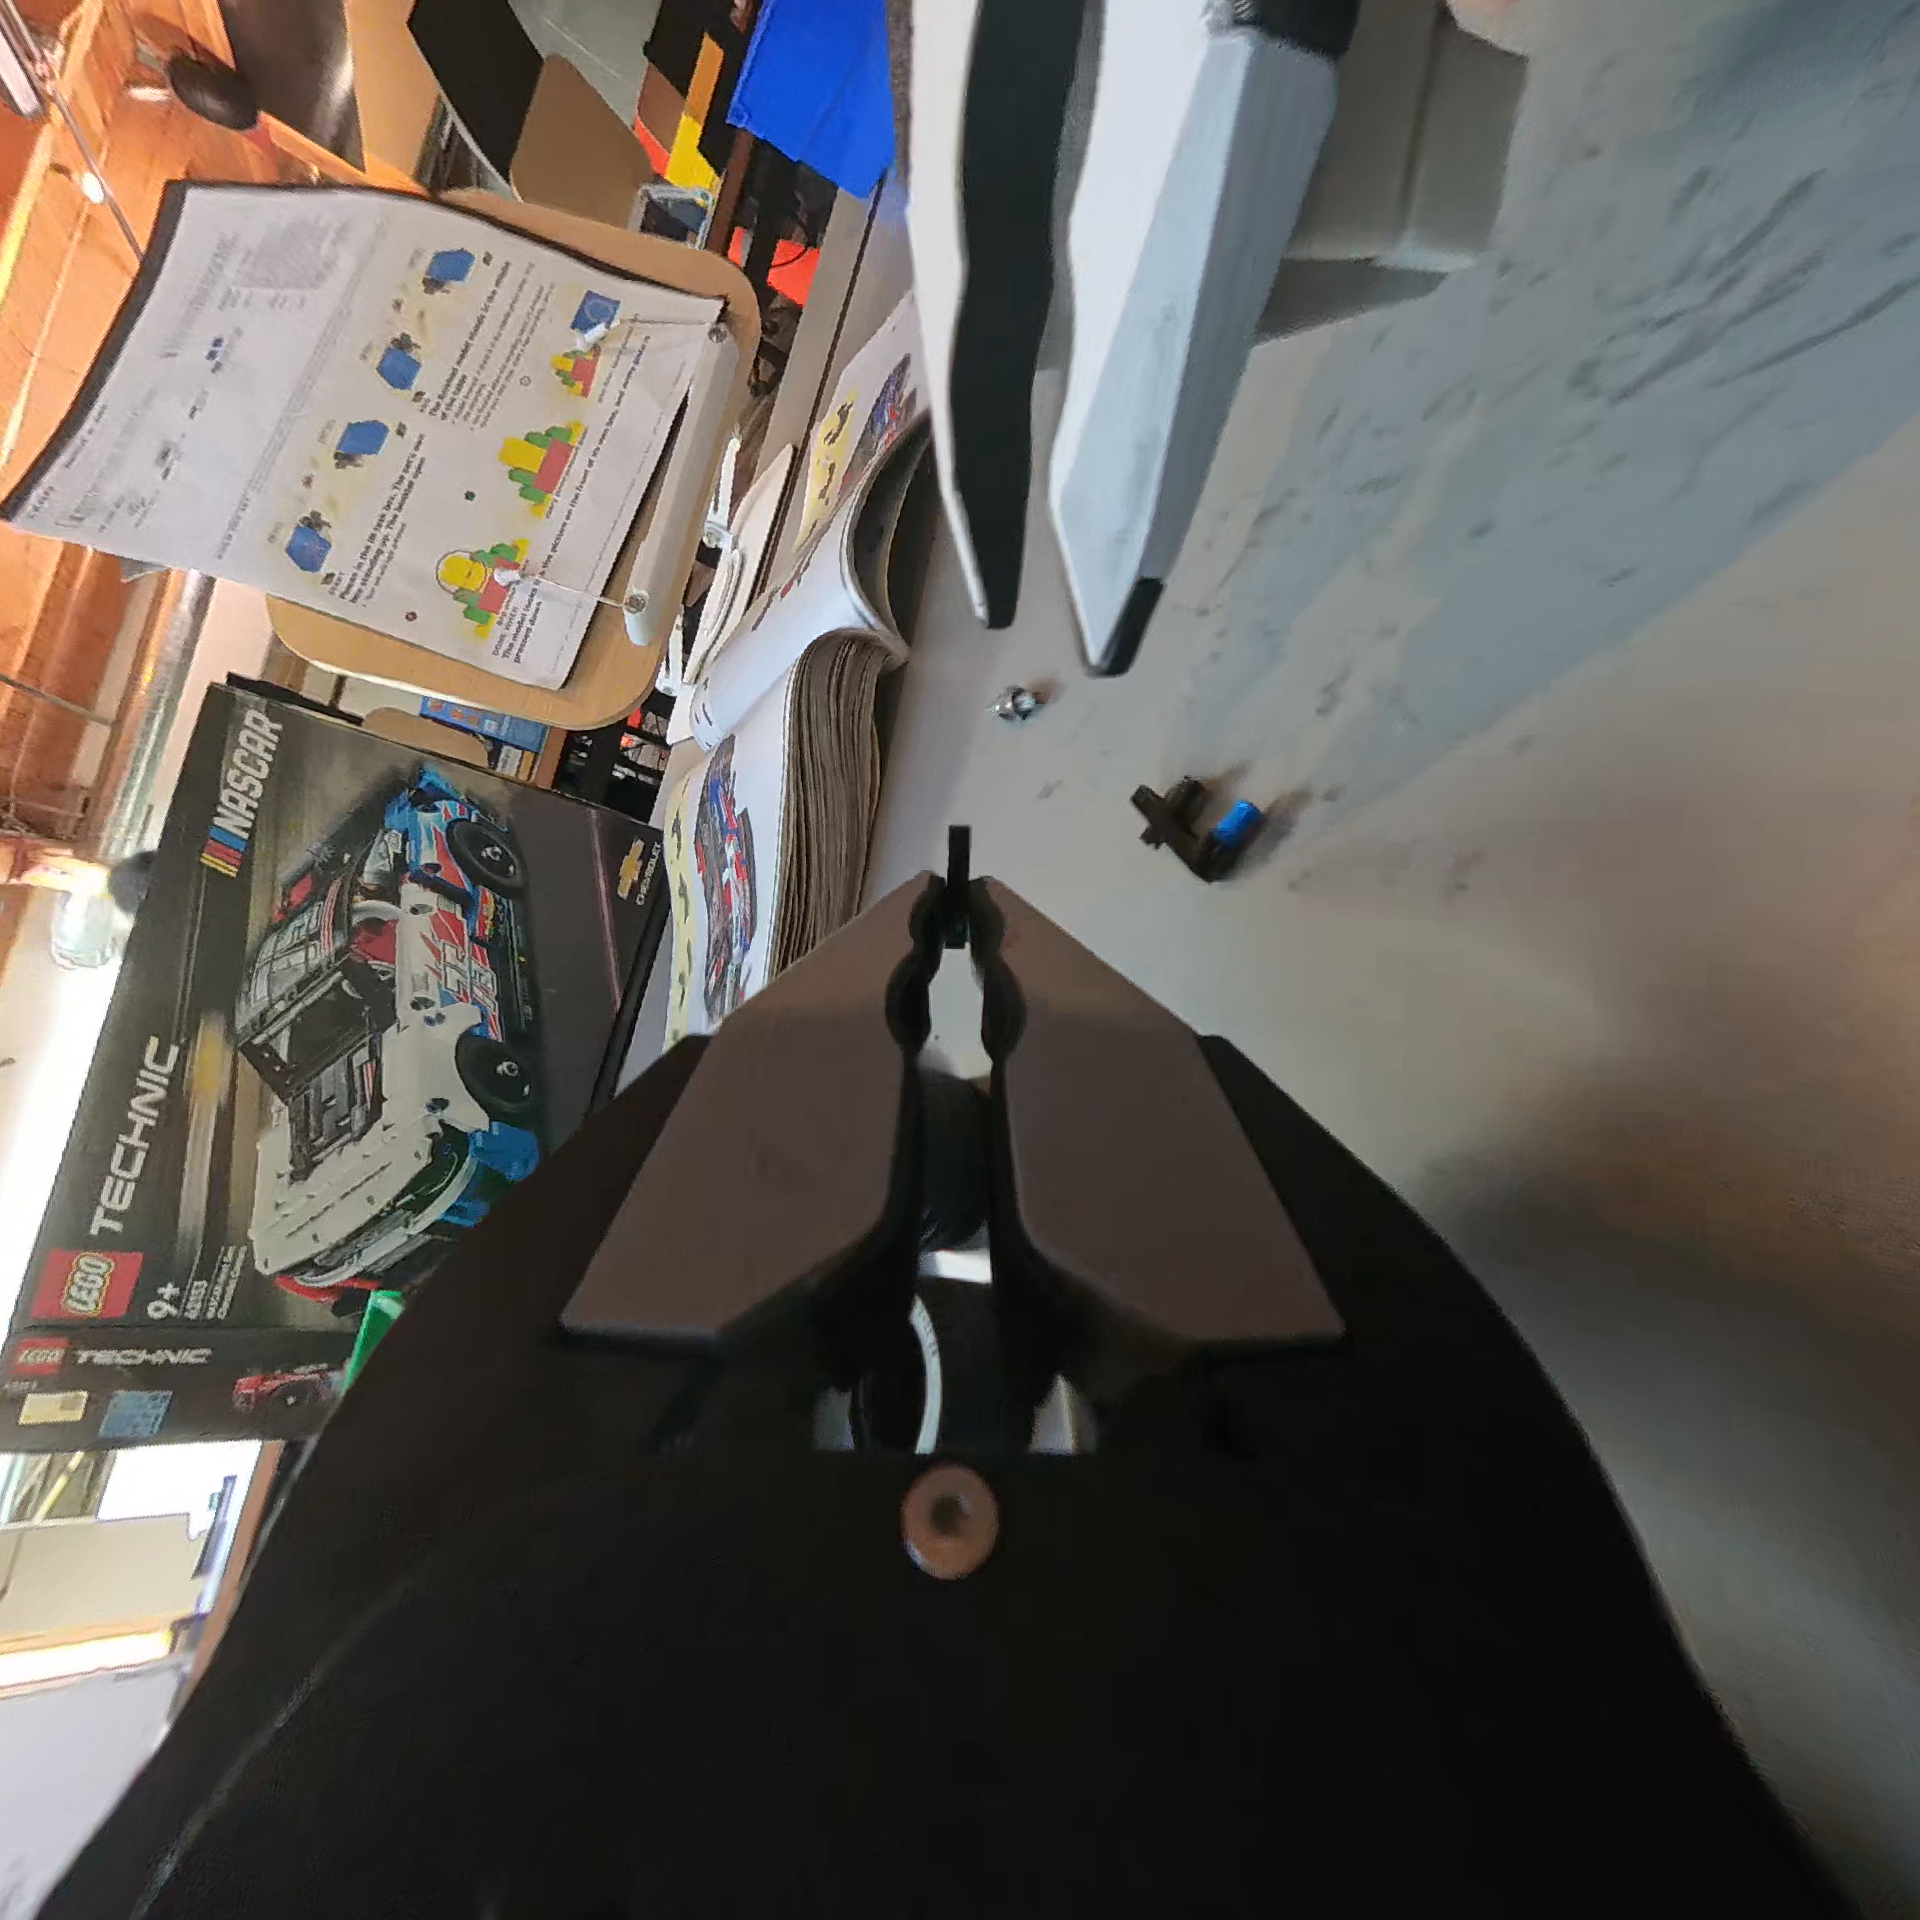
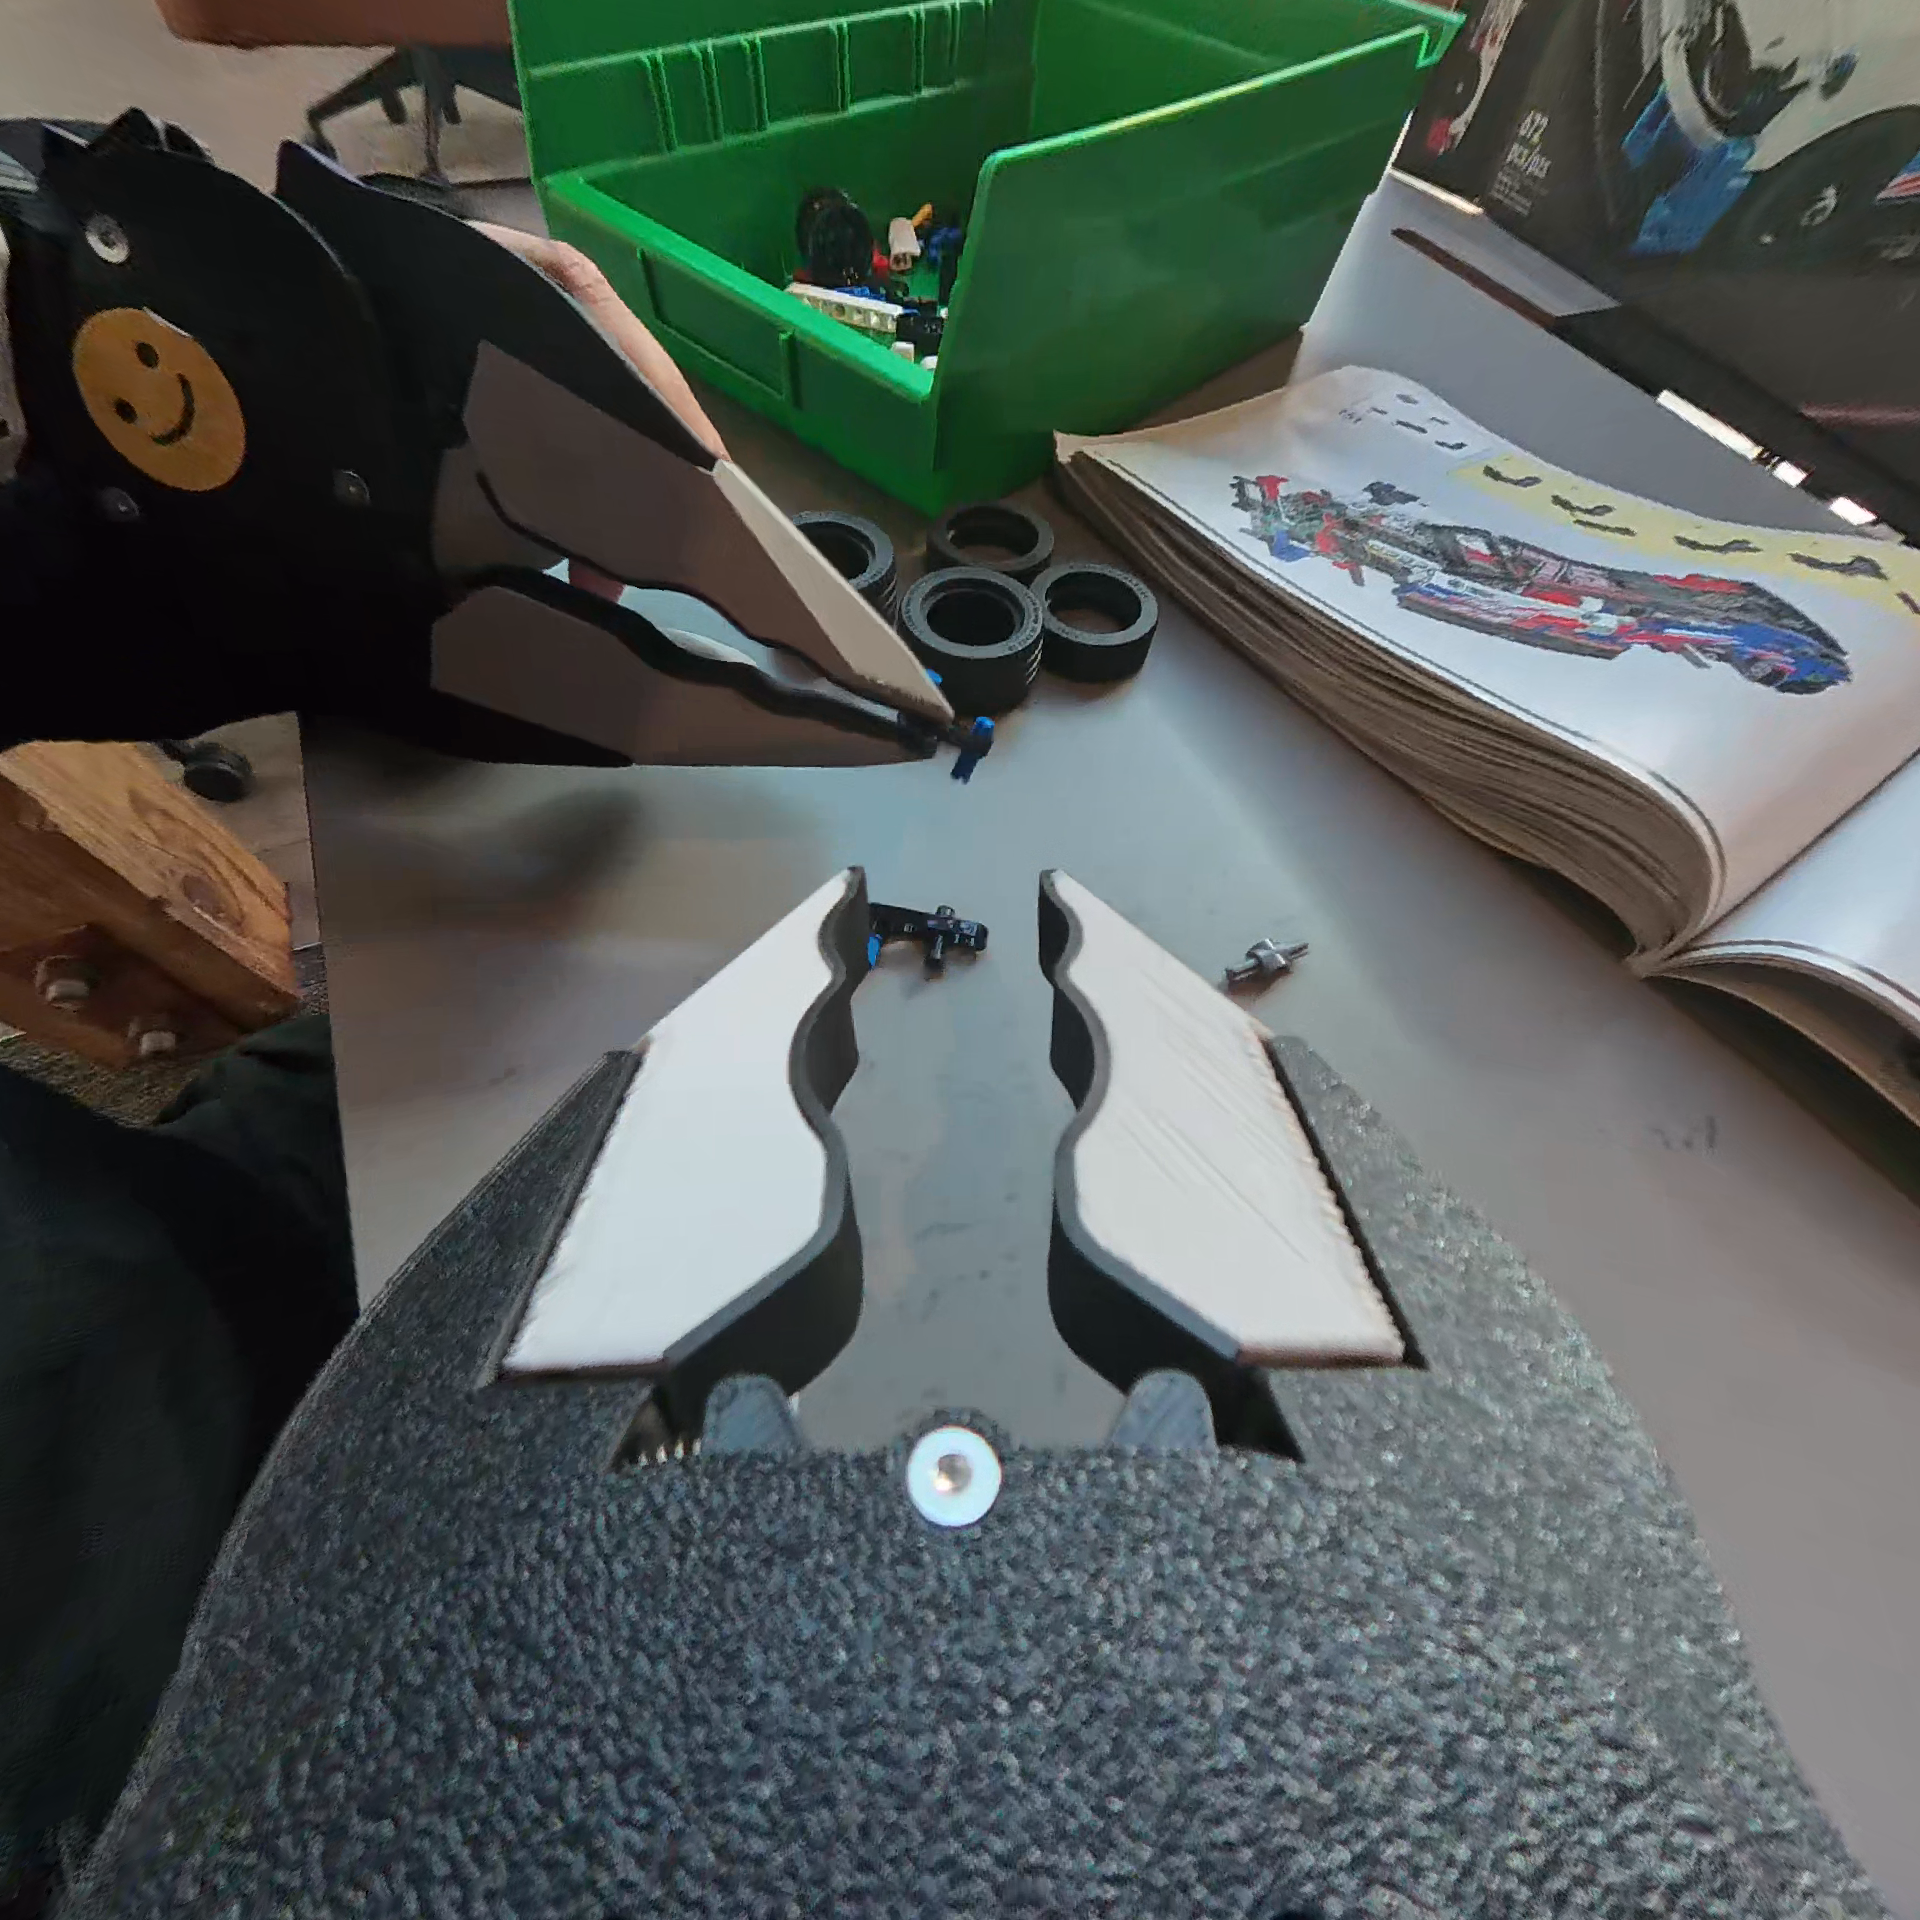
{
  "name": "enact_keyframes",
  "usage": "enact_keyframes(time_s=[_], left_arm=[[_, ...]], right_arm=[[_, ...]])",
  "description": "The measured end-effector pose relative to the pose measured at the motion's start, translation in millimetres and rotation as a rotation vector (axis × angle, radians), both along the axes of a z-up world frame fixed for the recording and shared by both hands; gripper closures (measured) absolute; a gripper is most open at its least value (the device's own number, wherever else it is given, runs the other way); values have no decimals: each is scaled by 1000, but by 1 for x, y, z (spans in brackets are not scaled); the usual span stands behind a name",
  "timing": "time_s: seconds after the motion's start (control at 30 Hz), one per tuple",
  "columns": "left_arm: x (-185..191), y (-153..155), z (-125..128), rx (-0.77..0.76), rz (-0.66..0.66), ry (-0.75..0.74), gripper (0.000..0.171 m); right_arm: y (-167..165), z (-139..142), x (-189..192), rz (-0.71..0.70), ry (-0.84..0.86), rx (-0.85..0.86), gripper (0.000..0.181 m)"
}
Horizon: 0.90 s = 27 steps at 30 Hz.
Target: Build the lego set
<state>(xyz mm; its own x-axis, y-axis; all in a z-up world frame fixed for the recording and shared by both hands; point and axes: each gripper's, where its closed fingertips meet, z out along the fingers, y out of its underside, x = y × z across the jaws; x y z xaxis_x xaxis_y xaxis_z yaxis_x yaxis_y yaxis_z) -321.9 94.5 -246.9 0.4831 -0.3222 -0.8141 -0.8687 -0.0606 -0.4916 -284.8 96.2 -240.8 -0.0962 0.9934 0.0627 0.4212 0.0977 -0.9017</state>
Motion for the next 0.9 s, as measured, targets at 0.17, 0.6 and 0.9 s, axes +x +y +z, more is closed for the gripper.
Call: enact_keyframes(time_s=[0.17,0.6,0.9], left_arm=[[-15,5,1,-38,49,-128,171],[-27,8,7,-63,70,-303,170],[-33,11,-1,-75,125,-240,171]], right_arm=[[1,-9,-3,9,-64,-46,149],[19,-3,-12,-50,-15,-37,153],[16,-5,-14,-23,-31,-35,153]])
